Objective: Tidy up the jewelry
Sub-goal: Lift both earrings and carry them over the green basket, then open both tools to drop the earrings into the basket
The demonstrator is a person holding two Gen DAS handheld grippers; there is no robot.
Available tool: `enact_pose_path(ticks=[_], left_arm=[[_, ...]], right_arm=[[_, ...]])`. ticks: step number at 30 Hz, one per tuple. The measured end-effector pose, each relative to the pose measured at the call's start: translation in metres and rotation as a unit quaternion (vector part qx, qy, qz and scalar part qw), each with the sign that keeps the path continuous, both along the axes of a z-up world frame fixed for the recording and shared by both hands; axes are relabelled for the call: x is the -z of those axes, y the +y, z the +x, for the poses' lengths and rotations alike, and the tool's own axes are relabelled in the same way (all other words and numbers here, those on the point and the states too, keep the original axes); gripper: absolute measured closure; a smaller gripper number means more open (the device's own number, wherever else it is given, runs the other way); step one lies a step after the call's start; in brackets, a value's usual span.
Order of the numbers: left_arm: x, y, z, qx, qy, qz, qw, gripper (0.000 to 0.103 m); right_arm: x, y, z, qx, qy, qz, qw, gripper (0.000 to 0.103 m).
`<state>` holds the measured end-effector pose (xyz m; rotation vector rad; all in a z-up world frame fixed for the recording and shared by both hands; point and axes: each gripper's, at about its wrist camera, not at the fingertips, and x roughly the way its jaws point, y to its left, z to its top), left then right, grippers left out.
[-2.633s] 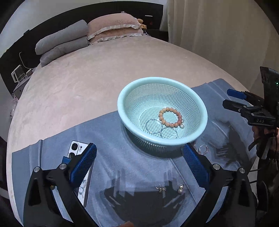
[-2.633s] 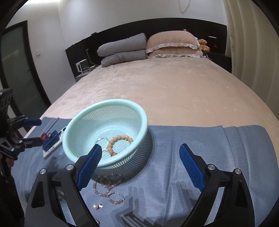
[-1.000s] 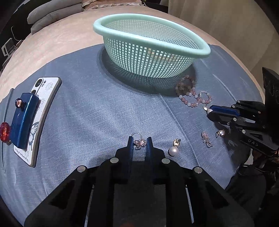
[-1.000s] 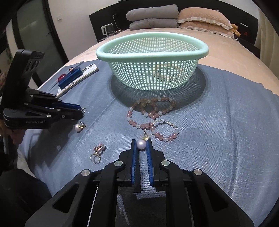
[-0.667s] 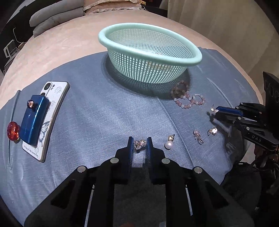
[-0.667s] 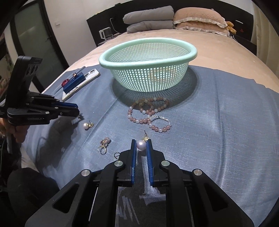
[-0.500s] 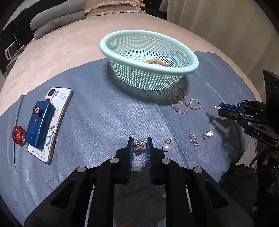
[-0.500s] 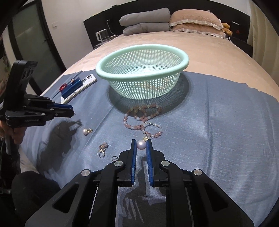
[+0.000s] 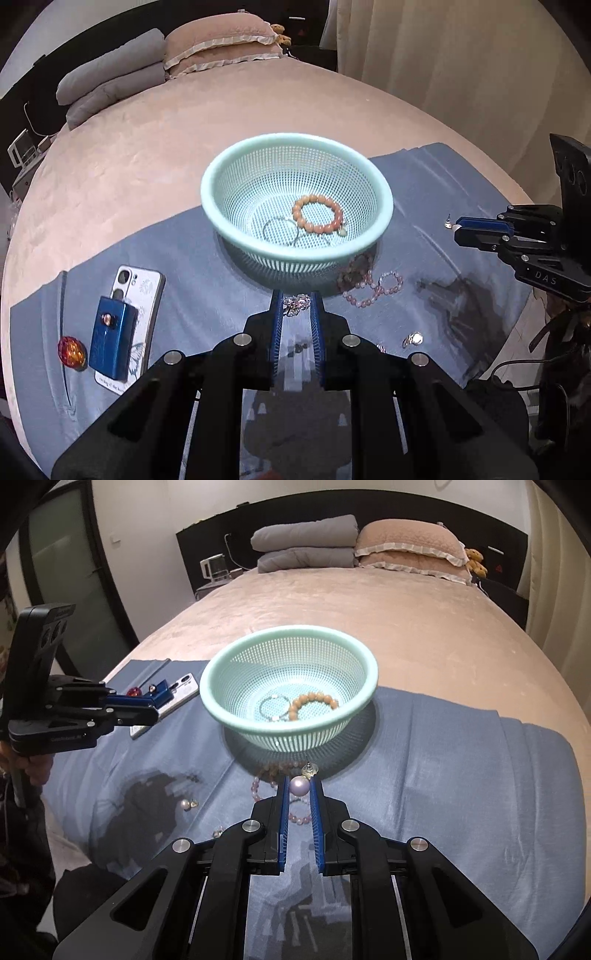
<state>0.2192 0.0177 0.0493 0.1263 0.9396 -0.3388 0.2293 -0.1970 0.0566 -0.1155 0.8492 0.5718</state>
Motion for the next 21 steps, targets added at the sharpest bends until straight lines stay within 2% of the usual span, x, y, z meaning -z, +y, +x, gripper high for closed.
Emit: enact_pose_path(ticks=[7, 12, 16, 21], left_arm=[[-0.017, -0.009, 0.037, 0.011, -0.016, 0.006, 0.9998, 0.087], [-0.012, -0.013, 0.057, 0.014, -0.011, 0.008, 0.9998, 0.087], [-0.004, -0.016, 0.072, 0.014, 0.002, 0.013, 0.9998, 0.087], [0.006, -0.019, 0.085, 0.017, 0.014, 0.019, 0.9996, 0.087]], right_arm=[[-0.022, 0.008, 0.031, -0.010, -0.022, 0.006, 1.000, 0.092], [-0.025, 0.018, 0.052, -0.023, -0.026, 0.005, 0.999, 0.092], [-0.023, 0.028, 0.067, -0.037, -0.025, 0.007, 0.999, 0.092], [-0.005, 0.040, 0.086, -0.046, -0.010, 0.002, 0.999, 0.092]])
